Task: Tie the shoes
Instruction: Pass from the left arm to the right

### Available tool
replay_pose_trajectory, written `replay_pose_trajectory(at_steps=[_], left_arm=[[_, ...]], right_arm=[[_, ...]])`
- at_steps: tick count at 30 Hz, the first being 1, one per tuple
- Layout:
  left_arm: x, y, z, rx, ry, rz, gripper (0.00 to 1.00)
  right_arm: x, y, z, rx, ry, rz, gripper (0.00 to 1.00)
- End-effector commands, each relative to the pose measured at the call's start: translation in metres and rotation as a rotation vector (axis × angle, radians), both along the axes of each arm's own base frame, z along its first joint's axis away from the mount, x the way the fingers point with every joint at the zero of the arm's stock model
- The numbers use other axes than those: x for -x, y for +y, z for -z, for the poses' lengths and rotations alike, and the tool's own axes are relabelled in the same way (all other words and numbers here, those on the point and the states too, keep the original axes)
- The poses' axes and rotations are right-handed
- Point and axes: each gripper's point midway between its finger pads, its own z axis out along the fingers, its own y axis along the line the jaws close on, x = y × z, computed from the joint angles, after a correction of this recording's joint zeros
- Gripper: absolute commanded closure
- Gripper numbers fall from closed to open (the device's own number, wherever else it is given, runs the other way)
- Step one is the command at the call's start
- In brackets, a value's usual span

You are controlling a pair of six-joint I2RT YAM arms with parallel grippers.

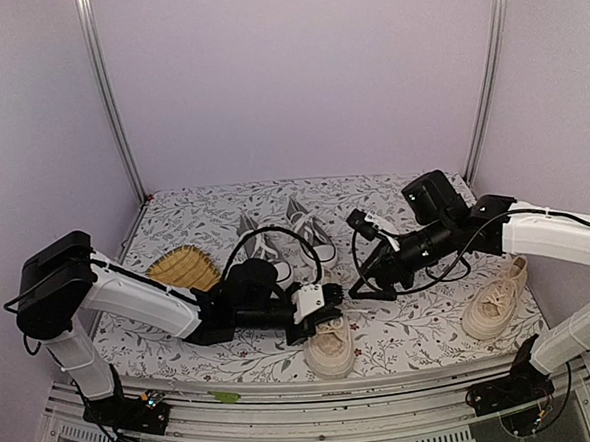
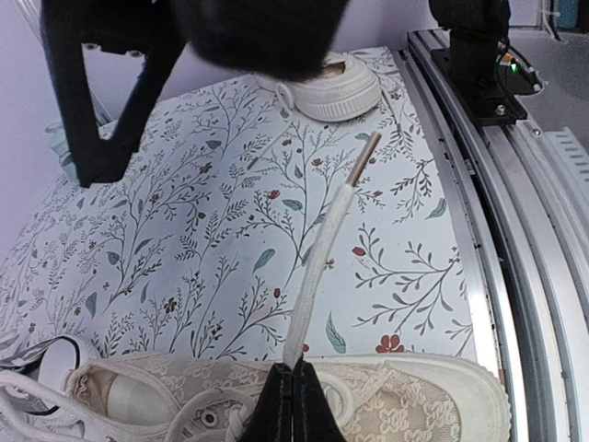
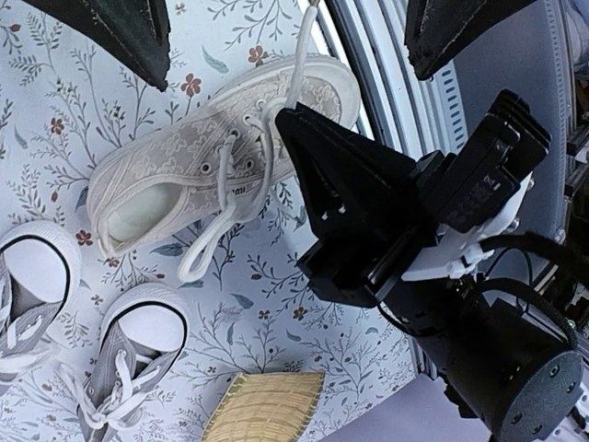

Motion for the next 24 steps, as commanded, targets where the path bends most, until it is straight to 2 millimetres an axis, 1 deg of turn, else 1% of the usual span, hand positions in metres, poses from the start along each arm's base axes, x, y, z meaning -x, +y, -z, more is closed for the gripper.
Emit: replay_pose_trajectory(at_steps=[1,3,5,8,10,11,12,16,19,20,21,22,23,24], left_arm=[[0.003,-0.006,-0.005,0.019,-0.020,0.010,1.00],[0.003,-0.006,-0.004,0.018,-0.019,0.009,1.00],[0.002,-0.006,-0.005,0.021,-0.021,0.008,1.00],[0.002,-0.006,-0.006,0.022,-0.019,0.003,1.00],[0.002,-0.005,-0.005,0.021,-0.017,0.001,1.00],[0.002,-0.005,-0.005,0.022,-0.018,0.001,1.00],[0.001,-0.005,-0.005,0.023,-0.019,-0.002,1.00],[-0.001,-0.005,-0.006,0.022,-0.022,-0.010,1.00],[-0.002,-0.005,-0.004,0.018,-0.022,-0.015,1.00],[-0.003,-0.005,-0.004,0.018,-0.023,-0.017,1.00],[-0.002,-0.005,-0.005,0.018,-0.025,-0.017,1.00],[-0.003,-0.005,-0.005,0.018,-0.027,-0.018,1.00],[-0.003,-0.005,-0.005,0.017,-0.028,-0.018,1.00],[-0.002,-0.005,-0.006,0.019,-0.030,-0.016,1.00]], right_arm=[[0.020,-0.008,0.020,0.019,0.102,-0.036,0.17],[0.023,-0.005,0.029,0.026,0.141,-0.052,0.25],[0.025,-0.002,0.037,0.036,0.179,-0.075,0.31],[0.028,0.001,0.046,0.042,0.213,-0.098,0.33],[0.028,0.000,0.054,0.056,0.225,-0.094,0.39],[0.029,0.000,0.056,0.058,0.232,-0.096,0.44],[0.031,0.000,0.058,0.058,0.243,-0.102,0.47],[0.036,-0.002,0.062,0.061,0.269,-0.108,0.55],[0.040,-0.002,0.058,0.042,0.276,-0.119,0.64],[0.042,-0.002,0.056,0.036,0.278,-0.124,0.69],[0.042,-0.002,0.054,0.033,0.276,-0.123,0.77],[0.041,-0.003,0.053,0.036,0.269,-0.117,0.91],[0.039,-0.004,0.052,0.040,0.257,-0.109,0.98],[0.037,-0.005,0.050,0.042,0.244,-0.100,0.99]])
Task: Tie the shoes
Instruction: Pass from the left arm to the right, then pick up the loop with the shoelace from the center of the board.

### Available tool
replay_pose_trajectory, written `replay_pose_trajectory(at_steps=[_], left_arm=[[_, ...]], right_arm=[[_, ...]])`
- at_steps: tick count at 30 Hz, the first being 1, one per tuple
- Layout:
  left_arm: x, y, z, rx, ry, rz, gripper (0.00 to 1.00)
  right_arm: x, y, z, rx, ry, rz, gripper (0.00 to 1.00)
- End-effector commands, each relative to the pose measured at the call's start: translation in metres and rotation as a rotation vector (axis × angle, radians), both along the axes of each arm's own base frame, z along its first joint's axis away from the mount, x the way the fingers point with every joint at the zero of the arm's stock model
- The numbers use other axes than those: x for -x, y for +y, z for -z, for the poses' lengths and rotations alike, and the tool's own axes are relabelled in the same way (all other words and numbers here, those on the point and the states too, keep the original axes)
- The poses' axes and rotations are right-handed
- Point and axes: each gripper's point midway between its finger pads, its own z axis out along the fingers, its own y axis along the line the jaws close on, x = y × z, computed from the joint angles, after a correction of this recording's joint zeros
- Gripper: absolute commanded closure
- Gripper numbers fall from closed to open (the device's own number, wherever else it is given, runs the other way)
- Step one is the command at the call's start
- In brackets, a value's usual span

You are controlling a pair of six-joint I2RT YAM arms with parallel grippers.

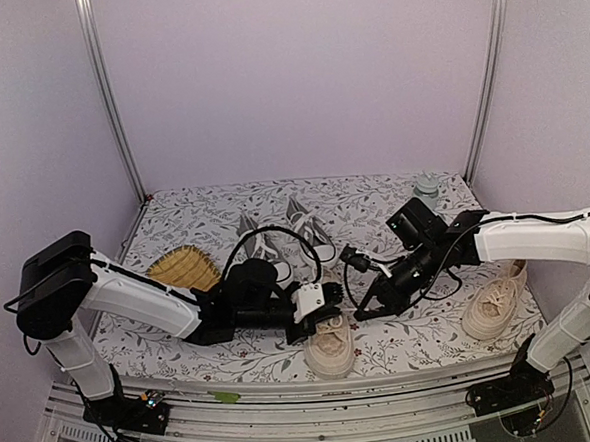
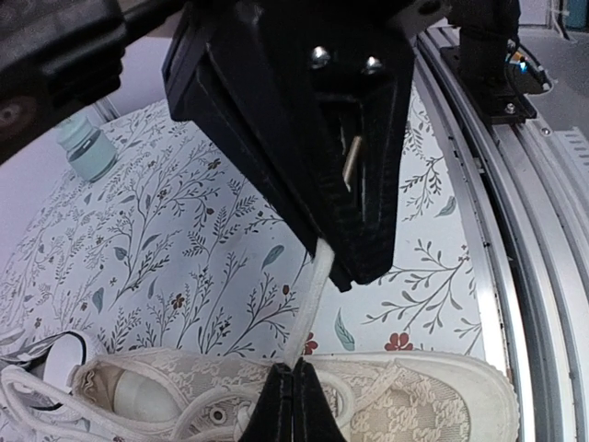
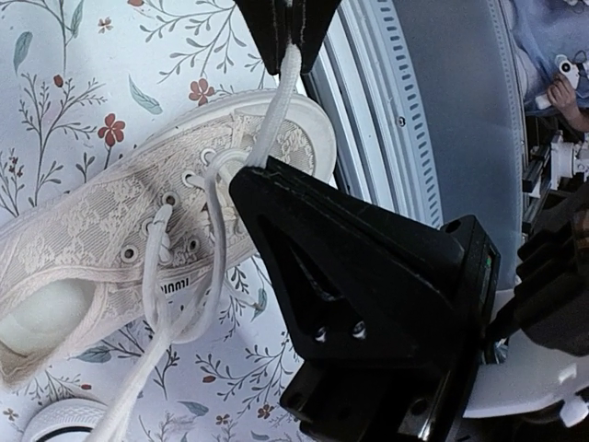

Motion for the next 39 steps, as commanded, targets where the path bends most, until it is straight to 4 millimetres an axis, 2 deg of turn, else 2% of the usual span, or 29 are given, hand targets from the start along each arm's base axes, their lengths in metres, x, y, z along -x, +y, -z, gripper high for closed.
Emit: replay_pose_trajectory(at_steps=[1,4,5,7,8,12,14,16,17,19,22,24,29,32,34,36,38,39], left_arm=[[0.001,-0.006,-0.006,0.020,-0.023,0.006,1.00],[0.002,-0.006,-0.009,0.025,-0.024,0.007,1.00],[0.002,-0.006,-0.012,0.028,-0.020,0.006,0.97],[0.003,-0.006,-0.026,0.050,-0.008,0.003,0.67],[0.004,-0.006,-0.036,0.064,0.001,0.007,0.58],[0.009,-0.002,-0.082,0.109,0.053,0.027,0.48],[-0.005,0.008,-0.096,0.153,0.098,-0.019,0.41],[-0.026,0.020,-0.100,0.190,0.176,-0.098,0.35],[-0.039,0.025,-0.098,0.200,0.213,-0.148,0.33],[-0.066,0.035,-0.088,0.201,0.273,-0.244,0.23],[-0.084,0.037,-0.073,0.170,0.320,-0.294,0.18],[-0.086,0.029,-0.067,0.147,0.330,-0.274,0.18],[-0.088,0.010,-0.045,0.094,0.389,-0.230,0.26],[-0.087,0.005,-0.036,0.084,0.411,-0.214,0.36],[-0.088,0.005,-0.031,0.078,0.417,-0.221,0.50],[-0.086,0.007,-0.031,0.079,0.420,-0.217,0.69],[-0.082,0.010,-0.034,0.090,0.421,-0.207,0.93],[-0.080,0.012,-0.035,0.098,0.420,-0.202,1.00]], right_arm=[[0.000,-0.003,-0.014,-0.023,-0.034,0.010,0.99],[-0.003,-0.006,-0.015,-0.005,-0.059,0.020,0.99],[-0.004,-0.007,-0.014,0.001,-0.066,0.024,0.99],[-0.003,-0.010,-0.012,0.019,-0.067,0.026,0.99],[-0.003,-0.011,-0.011,0.026,-0.068,0.025,0.99],[-0.002,-0.012,-0.008,0.038,-0.067,0.015,0.99],[-0.002,-0.012,-0.008,0.038,-0.069,0.011,1.00],[-0.003,-0.012,-0.006,0.044,-0.069,0.010,0.99],[-0.003,-0.012,-0.005,0.047,-0.067,0.008,0.99],[-0.003,-0.013,-0.004,0.054,-0.068,0.006,0.99],[-0.003,-0.013,-0.004,0.057,-0.072,0.006,0.99],[-0.003,-0.013,-0.004,0.057,-0.074,0.007,0.99],[-0.004,-0.016,-0.001,0.073,-0.071,0.017,0.99],[-0.004,-0.017,-0.001,0.082,-0.069,0.026,1.00],[-0.005,-0.020,0.000,0.097,-0.069,0.040,0.99],[-0.009,-0.025,-0.001,0.112,-0.071,0.070,0.99],[-0.022,-0.035,-0.002,0.134,-0.051,0.144,0.99],[-0.029,-0.042,-0.003,0.134,-0.035,0.188,0.99]])
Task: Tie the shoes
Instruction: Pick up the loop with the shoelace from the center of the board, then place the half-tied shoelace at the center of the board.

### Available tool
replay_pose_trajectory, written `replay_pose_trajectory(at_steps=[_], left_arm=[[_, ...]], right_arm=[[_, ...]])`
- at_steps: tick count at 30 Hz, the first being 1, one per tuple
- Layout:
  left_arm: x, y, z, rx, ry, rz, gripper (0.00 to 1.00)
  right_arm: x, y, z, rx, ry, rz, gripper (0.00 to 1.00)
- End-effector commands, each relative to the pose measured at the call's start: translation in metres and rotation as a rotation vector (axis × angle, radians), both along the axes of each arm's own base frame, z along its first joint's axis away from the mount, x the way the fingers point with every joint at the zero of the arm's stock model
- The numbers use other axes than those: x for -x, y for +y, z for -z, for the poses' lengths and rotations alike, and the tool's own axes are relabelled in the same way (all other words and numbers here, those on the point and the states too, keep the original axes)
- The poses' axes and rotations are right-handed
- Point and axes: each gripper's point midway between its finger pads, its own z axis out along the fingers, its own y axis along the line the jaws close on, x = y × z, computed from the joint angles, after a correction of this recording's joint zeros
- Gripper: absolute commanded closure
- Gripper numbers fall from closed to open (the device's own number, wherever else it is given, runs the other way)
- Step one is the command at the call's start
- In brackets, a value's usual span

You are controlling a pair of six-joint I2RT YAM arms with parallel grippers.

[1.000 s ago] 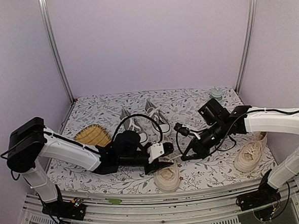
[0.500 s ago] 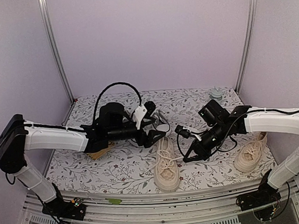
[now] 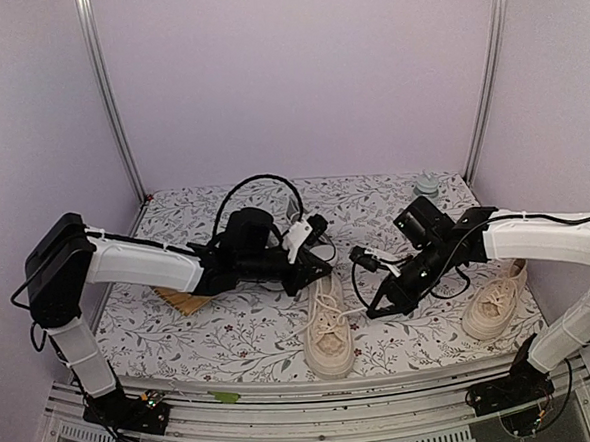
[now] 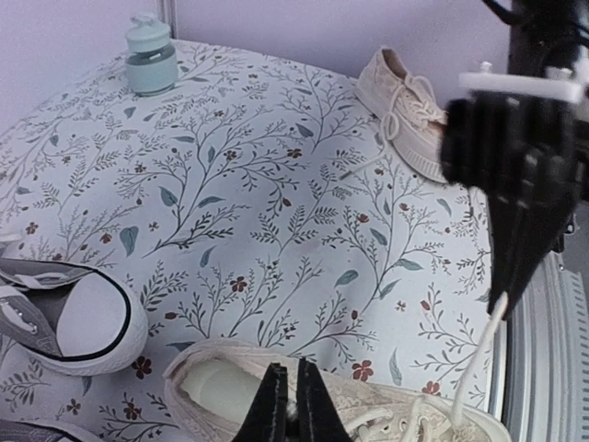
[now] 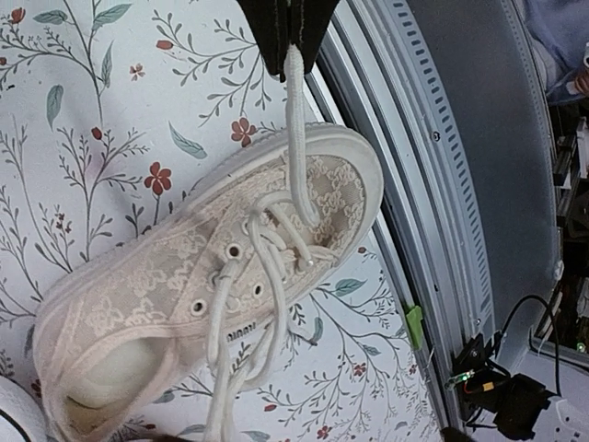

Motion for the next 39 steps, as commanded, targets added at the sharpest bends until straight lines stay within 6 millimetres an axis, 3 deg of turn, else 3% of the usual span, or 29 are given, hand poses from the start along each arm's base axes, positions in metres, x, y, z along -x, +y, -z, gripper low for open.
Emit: replay_pose_trajectory(at_steps=[1,6,10,14,18,21,30,36,37,39], left_arm=[[0.012,0.005,-0.008,0.039,-0.004,0.029,1.00],[0.019,0.022,-0.008,0.074,-0.030,-0.004,1.00],[0.021,0.029,-0.003,0.074,-0.028,-0.025,1.00],[0.025,0.036,-0.006,0.115,-0.053,-0.030,1.00],[0.026,0.039,0.001,0.102,-0.073,-0.030,1.00],[0.027,0.040,0.005,0.094,-0.084,-0.022,1.00],[0.032,0.047,0.028,0.052,-0.074,-0.018,1.00],[0.036,0.043,0.029,0.071,-0.080,0.015,1.00],[0.036,0.044,0.029,0.070,-0.082,0.016,1.00],[0.038,0.043,0.030,0.069,-0.085,0.028,1.00]], right_arm=[[-0.031,-0.027,-0.011,0.028,0.026,0.196,0.99],[-0.047,-0.062,-0.014,0.003,0.134,0.423,0.99],[-0.028,-0.070,-0.015,-0.038,0.248,0.511,0.99],[-0.004,-0.090,0.003,0.016,0.327,0.608,0.99],[-0.012,-0.107,0.012,0.010,0.318,0.731,0.99],[-0.015,-0.107,0.021,-0.002,0.336,0.756,0.99],[0.006,-0.114,0.056,0.044,0.437,0.786,0.99],[0.012,-0.111,0.072,0.031,0.490,0.787,0.99],[0.012,-0.111,0.075,0.036,0.498,0.793,0.99],[0.009,-0.112,0.078,0.043,0.494,0.803,0.86]])
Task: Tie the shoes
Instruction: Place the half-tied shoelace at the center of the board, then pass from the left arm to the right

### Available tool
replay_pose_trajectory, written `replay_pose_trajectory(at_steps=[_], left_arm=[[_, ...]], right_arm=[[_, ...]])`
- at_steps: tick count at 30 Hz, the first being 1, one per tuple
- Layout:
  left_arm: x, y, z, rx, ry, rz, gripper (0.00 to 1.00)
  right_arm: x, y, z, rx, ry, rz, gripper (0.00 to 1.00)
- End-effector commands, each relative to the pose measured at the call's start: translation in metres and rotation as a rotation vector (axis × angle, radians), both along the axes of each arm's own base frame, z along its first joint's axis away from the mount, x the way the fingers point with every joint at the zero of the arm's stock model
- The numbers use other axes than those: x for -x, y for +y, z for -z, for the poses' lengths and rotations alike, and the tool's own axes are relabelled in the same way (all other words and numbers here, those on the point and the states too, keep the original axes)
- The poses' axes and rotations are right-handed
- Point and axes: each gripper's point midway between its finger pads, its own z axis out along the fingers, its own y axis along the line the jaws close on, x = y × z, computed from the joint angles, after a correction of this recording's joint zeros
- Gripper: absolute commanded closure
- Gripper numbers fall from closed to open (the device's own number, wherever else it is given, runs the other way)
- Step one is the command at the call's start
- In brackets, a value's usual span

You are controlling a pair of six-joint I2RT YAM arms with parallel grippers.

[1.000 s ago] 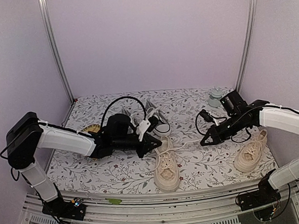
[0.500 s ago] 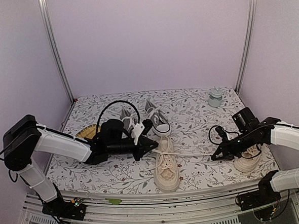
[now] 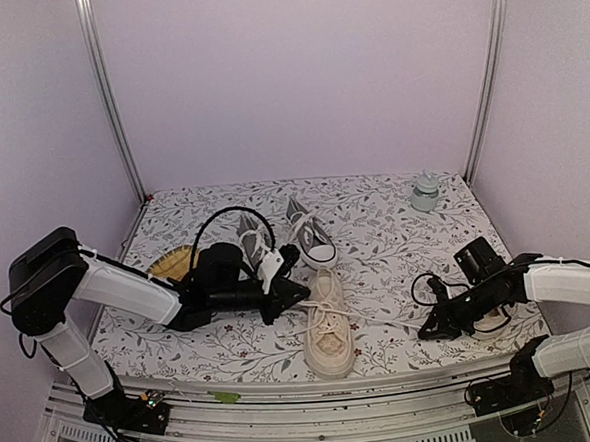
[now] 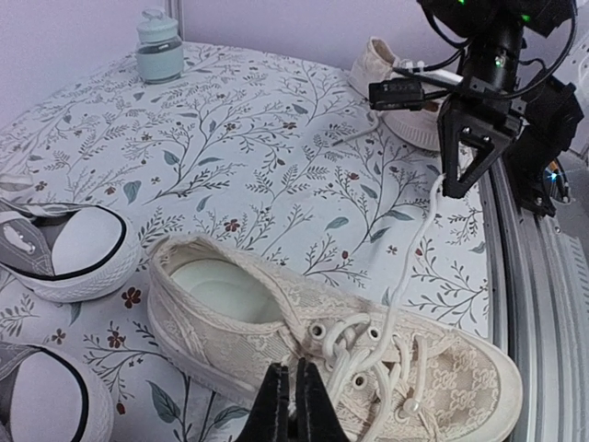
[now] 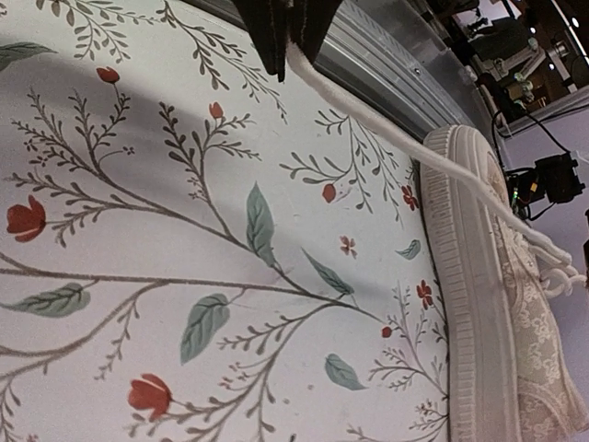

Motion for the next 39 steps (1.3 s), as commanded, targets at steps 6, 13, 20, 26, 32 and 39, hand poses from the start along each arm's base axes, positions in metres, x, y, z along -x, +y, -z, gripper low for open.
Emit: replay_pose_trajectory(at_steps=[6,13,20,26,32,39], left_arm=[[0.009,-0.003,-0.010,0.068,-0.032,0.048,1.00],[0.013,-0.001,-0.015,0.097,-0.042,0.057,1.00],[0.012,0.000,-0.015,0.097,-0.044,0.050,1.00],[0.012,0.001,-0.016,0.094,-0.056,0.049,1.00],[0.011,0.000,-0.016,0.092,-0.060,0.049,1.00],[0.013,0.002,-0.015,0.084,-0.071,0.053,1.00]], right_arm=[[-0.030,0.013,-0.024,-0.002,-0.072,-0.068,0.50],[-0.073,0.063,-0.083,-0.011,-0.391,-0.262,0.48],[-0.073,0.167,-0.087,-0.147,-0.570,-0.630,0.61],[-0.066,0.184,-0.066,-0.214,-0.545,-0.724,0.61],[-0.064,0.192,-0.054,-0.234,-0.529,-0.741,0.64],[-0.065,0.196,-0.044,-0.228,-0.506,-0.757,0.87]])
